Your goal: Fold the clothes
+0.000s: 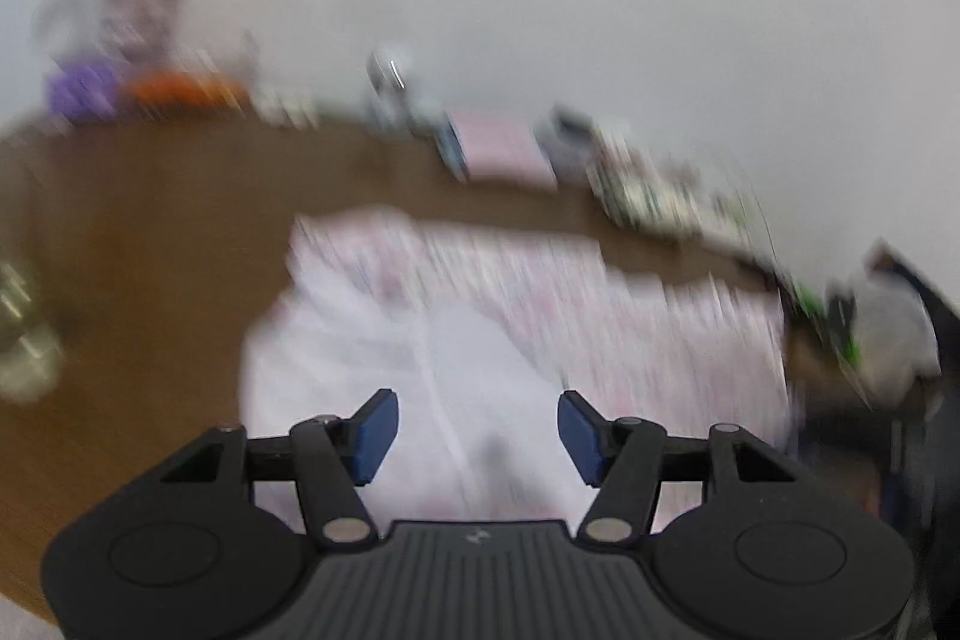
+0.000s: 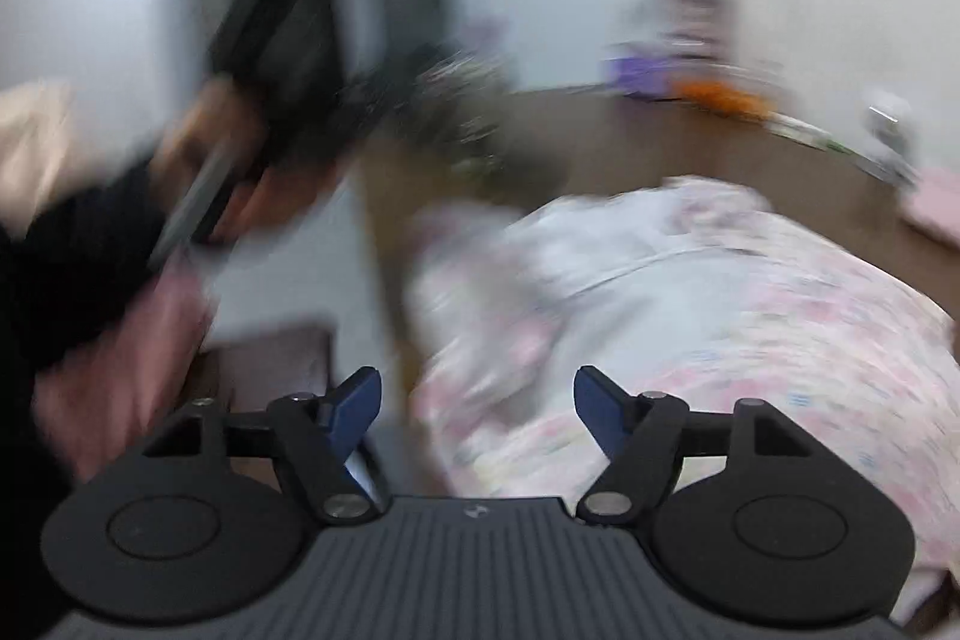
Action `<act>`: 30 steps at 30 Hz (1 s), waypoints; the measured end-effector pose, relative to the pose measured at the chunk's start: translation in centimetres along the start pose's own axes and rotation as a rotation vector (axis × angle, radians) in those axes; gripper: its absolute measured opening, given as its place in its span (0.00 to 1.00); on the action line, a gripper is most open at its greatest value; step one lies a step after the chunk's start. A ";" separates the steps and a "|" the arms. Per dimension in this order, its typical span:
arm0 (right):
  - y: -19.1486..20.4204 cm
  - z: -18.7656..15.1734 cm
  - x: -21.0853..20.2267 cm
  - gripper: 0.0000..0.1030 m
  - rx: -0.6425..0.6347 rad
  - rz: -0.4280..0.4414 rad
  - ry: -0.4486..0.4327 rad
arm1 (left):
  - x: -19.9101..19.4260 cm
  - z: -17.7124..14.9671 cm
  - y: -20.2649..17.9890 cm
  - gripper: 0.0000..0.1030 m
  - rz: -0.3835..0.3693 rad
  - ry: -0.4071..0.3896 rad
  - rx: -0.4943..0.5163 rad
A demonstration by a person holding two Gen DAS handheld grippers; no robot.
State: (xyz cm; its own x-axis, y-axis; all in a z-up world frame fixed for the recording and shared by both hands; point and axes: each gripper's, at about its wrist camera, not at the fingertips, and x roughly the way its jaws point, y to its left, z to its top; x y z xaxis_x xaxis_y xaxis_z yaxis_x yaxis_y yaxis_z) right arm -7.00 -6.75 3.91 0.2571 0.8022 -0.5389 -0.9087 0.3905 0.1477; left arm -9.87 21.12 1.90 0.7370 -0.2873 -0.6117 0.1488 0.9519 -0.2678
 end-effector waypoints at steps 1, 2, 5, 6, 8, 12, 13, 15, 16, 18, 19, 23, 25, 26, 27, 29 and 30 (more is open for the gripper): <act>-1.4 0.4 0.3 0.71 0.080 -0.065 -0.005 | 0.3 -0.8 0.1 0.55 -0.015 0.032 0.009; -2.8 0.9 0.5 0.70 0.161 -0.131 -0.010 | 0.3 -1.6 0.3 0.55 -0.027 0.053 0.014; -5.7 2.0 2.6 0.61 0.293 -0.326 0.030 | -0.5 -3.4 0.5 0.16 0.003 0.084 0.008; -5.8 2.4 3.6 0.60 0.286 -0.344 0.049 | -0.9 -3.9 0.5 0.09 0.018 0.088 0.007; -6.0 3.3 5.6 0.60 0.265 -0.379 0.085 | -1.8 -4.7 0.6 0.07 0.048 0.083 0.004; -5.5 5.0 10.0 0.55 0.181 -0.491 0.139 | -2.9 -5.2 0.5 0.02 0.149 0.016 0.006; -6.0 5.2 10.8 0.38 0.197 -0.509 0.156 | -3.0 -5.2 0.5 0.01 0.178 0.001 0.011; -7.2 5.5 11.8 0.02 0.257 -0.514 0.171 | -2.6 -5.3 0.6 0.01 0.237 -0.016 0.016; -7.6 5.7 12.2 0.01 0.272 -0.522 0.162 | -2.2 -5.0 0.7 0.01 0.264 -0.023 0.023; -8.3 6.2 13.0 0.02 0.295 -0.506 0.147 | -1.6 -4.4 1.1 0.01 0.312 -0.032 0.022; -8.6 6.4 12.8 0.02 0.318 -0.462 0.127 | -1.7 -4.1 1.3 0.02 0.325 -0.039 0.023; -6.0 5.1 5.3 0.56 0.215 -0.379 0.021 | -4.8 -4.3 1.3 0.22 0.219 -0.110 0.050; -4.6 2.9 0.7 0.64 0.176 -0.372 0.002 | -5.8 -4.4 1.1 0.39 0.142 -0.120 0.073; -4.1 1.4 -1.4 0.64 0.175 -0.369 0.006 | -5.5 -4.4 0.8 0.39 0.115 -0.111 0.076; -3.6 -0.1 -3.4 0.63 0.186 -0.366 0.013 | -5.0 -4.2 0.4 0.39 0.091 -0.103 0.078; -3.5 -3.0 -5.0 0.62 0.249 -0.403 0.046 | -3.2 -3.4 -1.1 0.39 0.047 -0.074 0.102; -3.4 -4.1 -5.4 0.59 0.265 -0.440 0.061 | -2.2 -2.9 -1.8 0.39 0.036 -0.054 0.106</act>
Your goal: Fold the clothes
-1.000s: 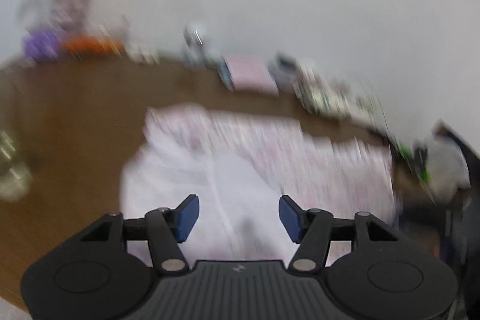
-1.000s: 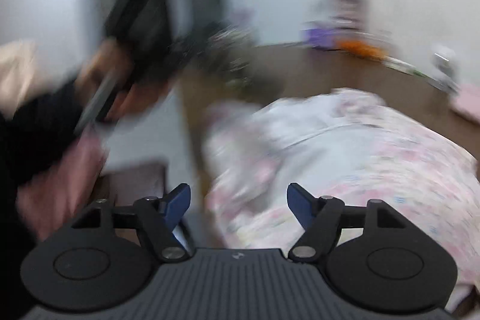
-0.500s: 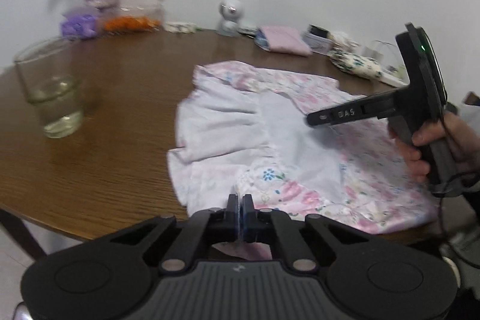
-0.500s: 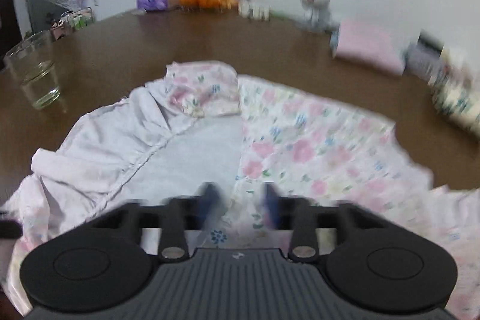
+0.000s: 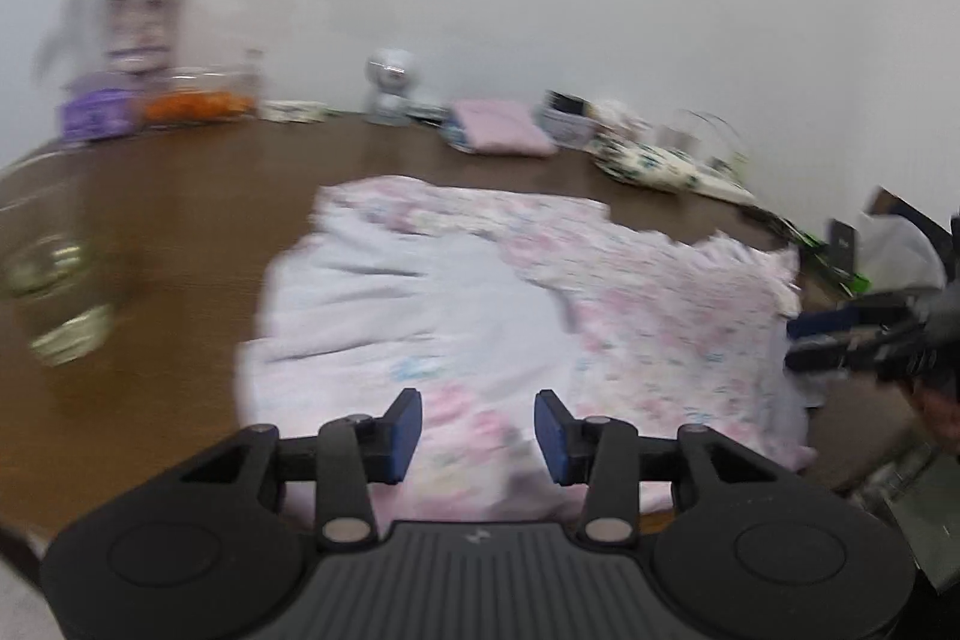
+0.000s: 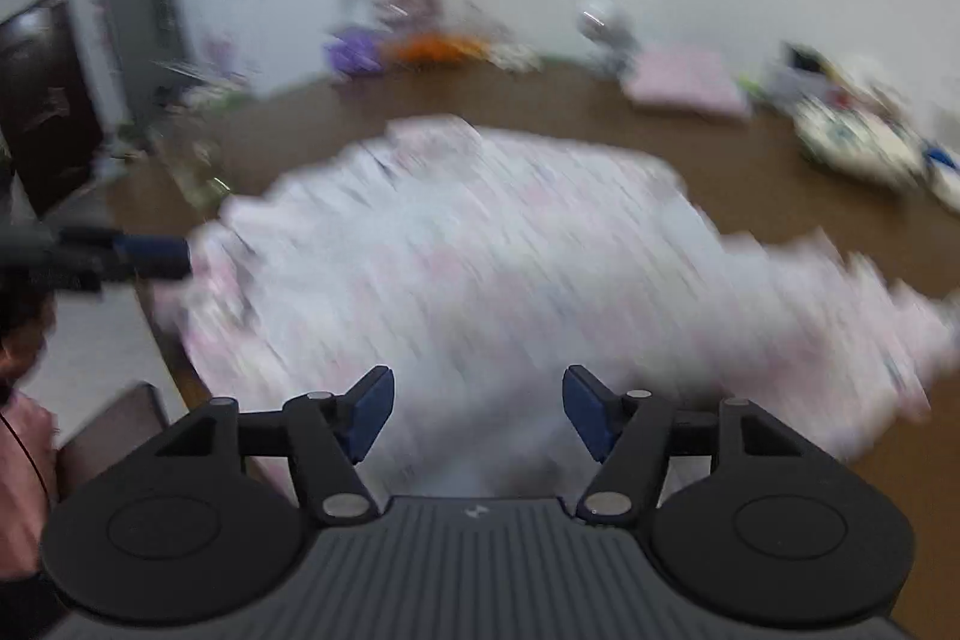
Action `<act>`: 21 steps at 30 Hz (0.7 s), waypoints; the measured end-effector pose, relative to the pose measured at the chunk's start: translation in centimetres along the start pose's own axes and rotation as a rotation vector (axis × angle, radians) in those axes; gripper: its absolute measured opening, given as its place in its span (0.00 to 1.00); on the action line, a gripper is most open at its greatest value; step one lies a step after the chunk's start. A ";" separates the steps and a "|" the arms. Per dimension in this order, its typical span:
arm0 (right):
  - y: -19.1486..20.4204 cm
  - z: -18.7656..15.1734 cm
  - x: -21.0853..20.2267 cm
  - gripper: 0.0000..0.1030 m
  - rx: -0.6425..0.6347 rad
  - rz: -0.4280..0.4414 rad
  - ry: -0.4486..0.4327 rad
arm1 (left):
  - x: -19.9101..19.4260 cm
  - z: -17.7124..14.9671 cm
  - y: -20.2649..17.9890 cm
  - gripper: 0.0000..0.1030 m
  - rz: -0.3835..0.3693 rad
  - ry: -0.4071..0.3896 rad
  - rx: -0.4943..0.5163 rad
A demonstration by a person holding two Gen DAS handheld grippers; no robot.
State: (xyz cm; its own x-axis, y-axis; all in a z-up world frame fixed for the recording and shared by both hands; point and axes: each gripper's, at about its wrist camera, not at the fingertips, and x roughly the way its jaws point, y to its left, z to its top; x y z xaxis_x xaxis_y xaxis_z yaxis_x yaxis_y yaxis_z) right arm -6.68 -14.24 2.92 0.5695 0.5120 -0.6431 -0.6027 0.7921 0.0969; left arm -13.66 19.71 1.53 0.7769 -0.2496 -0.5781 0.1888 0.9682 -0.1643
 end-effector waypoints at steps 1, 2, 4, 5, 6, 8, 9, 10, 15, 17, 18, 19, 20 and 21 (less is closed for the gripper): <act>-0.1 -0.6 0.1 0.57 0.006 -0.046 0.002 | 1.3 0.7 -0.7 0.39 -0.008 0.028 -0.004; -0.2 -1.1 0.2 0.55 0.018 -0.088 0.002 | 2.5 1.4 -1.5 0.39 -0.019 0.053 -0.017; -0.5 -1.7 0.3 0.54 0.052 -0.143 -0.002 | 5.0 3.1 -2.6 0.49 -0.052 0.095 -0.058; -0.8 -2.0 0.0 0.54 0.065 -0.140 -0.007 | 6.1 3.7 -3.1 0.57 -0.065 0.109 -0.076; -0.8 -2.1 -0.2 0.54 0.072 -0.132 -0.008 | 7.2 4.2 -3.5 0.69 -0.078 0.123 -0.095; -0.5 -2.5 -0.7 0.54 0.054 -0.132 -0.008 | 9.3 4.8 -3.8 0.69 -0.066 0.155 -0.117; -0.4 -2.5 -0.6 0.54 0.043 -0.146 0.000 | 10.3 5.0 -4.0 0.67 -0.059 0.172 -0.128; -0.2 -2.5 -0.4 0.53 0.036 -0.162 0.012 | 11.3 5.3 -4.2 0.63 -0.051 0.189 -0.138; -0.8 -3.1 -0.1 0.49 0.062 -0.205 0.051 | 12.7 5.4 -4.4 0.08 -0.011 0.206 -0.135; -1.4 -3.6 -0.7 0.49 0.090 -0.199 0.043 | 12.6 5.2 -4.2 0.03 0.019 0.189 -0.139; -1.8 -3.7 -1.2 0.49 0.105 -0.194 0.037 | 12.4 5.0 -4.1 0.02 0.046 0.177 -0.146; -2.3 -3.8 -2.0 0.47 0.131 -0.192 0.008 | 12.1 4.8 -4.0 0.02 0.066 0.166 -0.150; -2.9 -4.0 -2.8 0.47 0.157 -0.190 -0.020 | 11.8 4.7 -3.8 0.02 0.066 0.157 -0.156; -3.4 -4.1 -3.5 0.47 0.183 -0.192 -0.049 | 11.4 4.6 -3.7 0.02 0.063 0.149 -0.164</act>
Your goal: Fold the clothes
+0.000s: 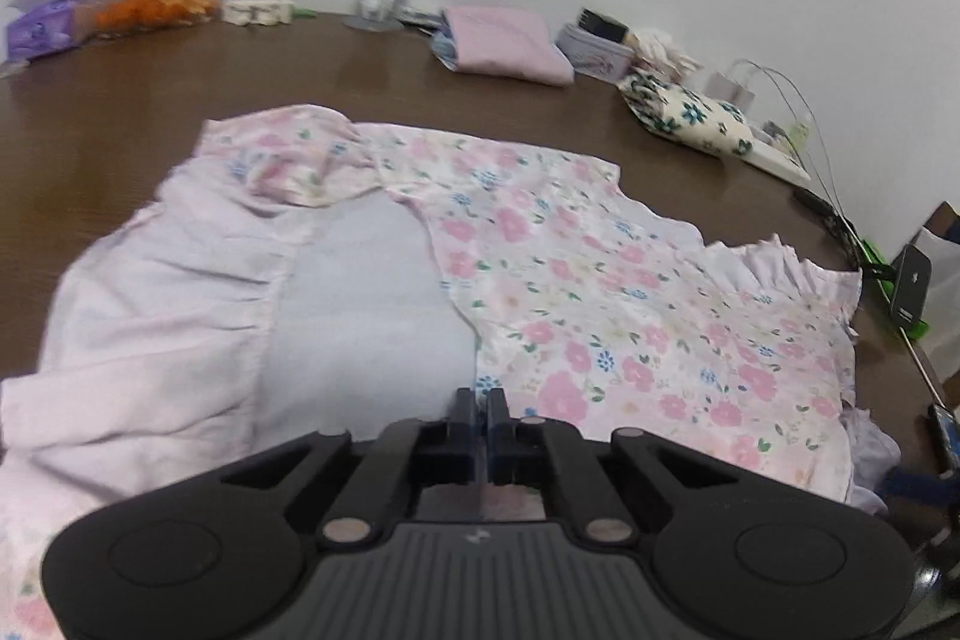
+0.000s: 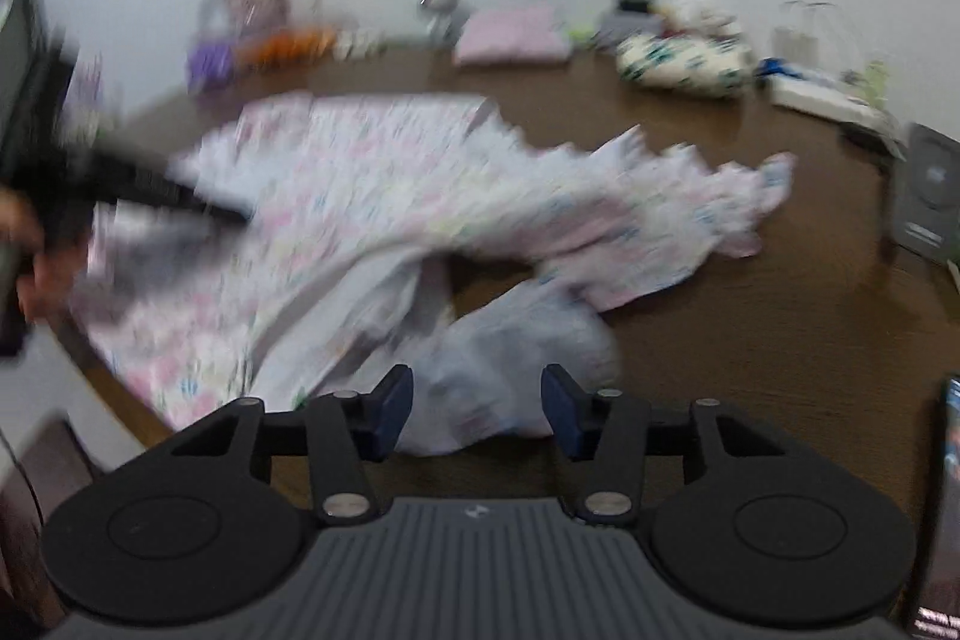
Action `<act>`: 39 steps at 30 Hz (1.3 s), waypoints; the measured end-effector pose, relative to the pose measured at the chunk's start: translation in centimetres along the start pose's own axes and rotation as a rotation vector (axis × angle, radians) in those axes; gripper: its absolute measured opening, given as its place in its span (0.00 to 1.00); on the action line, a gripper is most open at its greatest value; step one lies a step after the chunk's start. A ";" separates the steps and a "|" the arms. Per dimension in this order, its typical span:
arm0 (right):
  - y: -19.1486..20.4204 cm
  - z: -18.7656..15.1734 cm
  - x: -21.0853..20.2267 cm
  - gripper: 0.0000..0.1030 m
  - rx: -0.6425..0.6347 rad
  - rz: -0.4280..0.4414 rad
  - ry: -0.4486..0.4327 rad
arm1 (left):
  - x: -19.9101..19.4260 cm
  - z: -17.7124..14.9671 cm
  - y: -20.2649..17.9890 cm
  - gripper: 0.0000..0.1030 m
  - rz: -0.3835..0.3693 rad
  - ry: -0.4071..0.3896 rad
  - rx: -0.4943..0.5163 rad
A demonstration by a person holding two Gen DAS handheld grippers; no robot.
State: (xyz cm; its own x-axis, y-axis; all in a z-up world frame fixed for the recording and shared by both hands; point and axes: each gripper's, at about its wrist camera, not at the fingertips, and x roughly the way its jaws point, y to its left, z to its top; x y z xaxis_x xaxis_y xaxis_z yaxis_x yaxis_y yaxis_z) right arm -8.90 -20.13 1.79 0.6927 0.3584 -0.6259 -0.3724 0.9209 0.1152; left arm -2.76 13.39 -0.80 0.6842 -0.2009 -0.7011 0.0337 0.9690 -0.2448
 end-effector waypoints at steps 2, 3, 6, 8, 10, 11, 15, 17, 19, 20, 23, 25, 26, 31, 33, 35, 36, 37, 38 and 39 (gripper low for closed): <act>-1.1 0.3 -0.2 0.47 0.034 -0.058 -0.037 | -0.4 -0.1 0.0 0.02 0.004 -0.010 0.004; -1.0 0.3 0.4 0.47 0.019 -0.062 -0.025 | -0.4 -0.1 -0.1 0.02 0.018 -0.014 0.006; -0.6 0.2 2.0 0.38 -0.035 -0.051 0.002 | -0.1 -0.3 -0.2 0.02 0.037 -0.010 0.015; -0.3 0.1 2.8 0.02 -0.059 -0.077 0.021 | -0.1 -0.5 -0.3 0.02 0.038 -0.016 0.028; -0.9 0.2 2.3 0.02 -0.035 -0.116 0.045 | -0.1 -0.5 -0.3 0.02 0.038 -0.017 0.037; -1.1 0.3 1.6 0.01 -0.033 -0.148 0.049 | -0.1 -0.6 -0.2 0.02 0.038 -0.016 0.041; -1.7 0.3 -1.3 0.01 -0.123 -0.388 -0.010 | -0.1 -0.6 -0.3 0.03 0.042 -0.016 0.069; -1.7 0.4 -1.8 0.03 -0.152 -0.444 -0.021 | -0.3 -0.5 -0.3 0.04 0.043 -0.015 0.068; -1.2 0.6 -2.6 0.17 -0.148 -0.468 -0.085 | -0.6 -0.5 -0.3 0.05 0.046 -0.017 0.071; -0.8 0.7 -3.1 0.29 -0.143 -0.449 -0.117 | -1.0 -0.6 -0.5 0.06 0.043 -0.024 0.080; 0.1 1.1 -3.4 0.33 -0.091 -0.216 -0.134 | -2.2 -0.9 -1.1 0.10 0.013 -0.038 0.118; 0.6 1.0 -1.9 0.33 -0.063 -0.105 -0.074 | -2.5 -1.1 -1.5 0.12 0.007 -0.037 0.143; 1.0 0.7 -0.9 0.33 -0.077 -0.100 -0.046 | -2.5 -1.3 -1.7 0.12 0.007 -0.036 0.155; 0.6 -1.2 1.6 0.27 -0.076 -0.079 0.047 | -2.0 -2.2 -1.7 0.12 0.016 0.004 0.195; -0.1 -1.6 0.9 0.26 -0.107 -0.060 0.063 | -1.9 -2.4 -1.5 0.12 0.014 0.010 0.203; -1.2 -1.4 0.3 0.26 -0.107 -0.054 0.105 | -2.0 -2.6 -1.2 0.12 0.007 0.002 0.211; -1.8 -1.4 0.1 0.26 -0.106 -0.056 0.124 | -2.1 -2.7 -1.0 0.12 0.005 -0.004 0.215; -2.3 -1.2 -0.2 0.26 -0.103 -0.084 0.135 | -2.2 -2.7 -0.9 0.12 0.010 -0.008 0.219; -2.6 -1.2 -0.4 0.27 -0.104 -0.124 0.145 | -2.3 -2.7 -0.8 0.12 0.016 -0.011 0.222; -2.8 -1.1 -0.7 0.27 -0.105 -0.162 0.152 | -2.4 -2.7 -0.7 0.13 0.020 -0.012 0.220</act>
State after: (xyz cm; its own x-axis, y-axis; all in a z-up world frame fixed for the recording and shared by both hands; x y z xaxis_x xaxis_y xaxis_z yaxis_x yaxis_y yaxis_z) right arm -9.02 -23.11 1.02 0.6503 0.1729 -0.7397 -0.3320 0.9405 -0.0721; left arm -6.40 12.81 -0.73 0.6948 -0.1812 -0.6960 0.1776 0.9810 -0.0781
